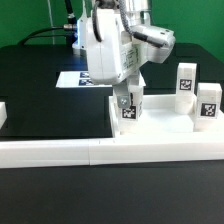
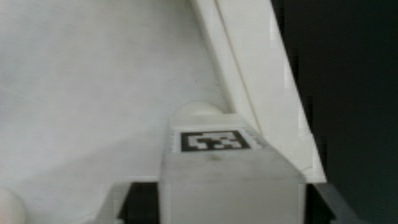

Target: Assemble square table

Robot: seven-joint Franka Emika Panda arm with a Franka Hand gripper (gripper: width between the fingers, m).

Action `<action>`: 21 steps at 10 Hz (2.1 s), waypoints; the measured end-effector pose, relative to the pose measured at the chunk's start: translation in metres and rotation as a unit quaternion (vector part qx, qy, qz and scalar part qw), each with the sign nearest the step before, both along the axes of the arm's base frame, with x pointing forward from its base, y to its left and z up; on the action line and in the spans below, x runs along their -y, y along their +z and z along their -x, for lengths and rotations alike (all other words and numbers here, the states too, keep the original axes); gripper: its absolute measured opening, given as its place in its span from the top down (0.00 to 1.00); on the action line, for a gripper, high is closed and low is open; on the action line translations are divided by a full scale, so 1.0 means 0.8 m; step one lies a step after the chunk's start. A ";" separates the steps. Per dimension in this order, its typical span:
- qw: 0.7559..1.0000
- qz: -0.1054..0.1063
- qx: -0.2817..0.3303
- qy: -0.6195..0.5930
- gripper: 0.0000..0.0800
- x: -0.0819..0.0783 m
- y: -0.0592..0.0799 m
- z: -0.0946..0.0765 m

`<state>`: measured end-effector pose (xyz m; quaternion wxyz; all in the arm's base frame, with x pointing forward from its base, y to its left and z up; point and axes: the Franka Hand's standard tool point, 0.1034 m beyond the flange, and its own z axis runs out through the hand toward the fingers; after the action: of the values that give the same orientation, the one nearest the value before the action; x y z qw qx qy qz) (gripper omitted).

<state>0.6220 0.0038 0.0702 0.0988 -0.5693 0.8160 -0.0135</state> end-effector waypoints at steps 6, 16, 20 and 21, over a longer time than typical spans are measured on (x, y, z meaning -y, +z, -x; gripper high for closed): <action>0.936 0.074 0.016 0.344 0.19 -0.016 0.000 0.000; 0.774 0.132 0.018 0.619 0.51 -0.004 0.002 -0.004; 0.899 0.109 0.003 0.424 0.64 -0.002 0.002 -0.002; 0.929 0.092 -0.001 0.358 0.64 0.000 0.003 -0.001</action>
Offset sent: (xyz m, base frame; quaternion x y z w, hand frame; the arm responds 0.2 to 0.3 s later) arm 0.0059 0.0315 0.0042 0.0065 -0.0344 -0.4168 0.9083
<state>0.6225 0.0037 0.0722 0.0437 -0.8304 0.5531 -0.0519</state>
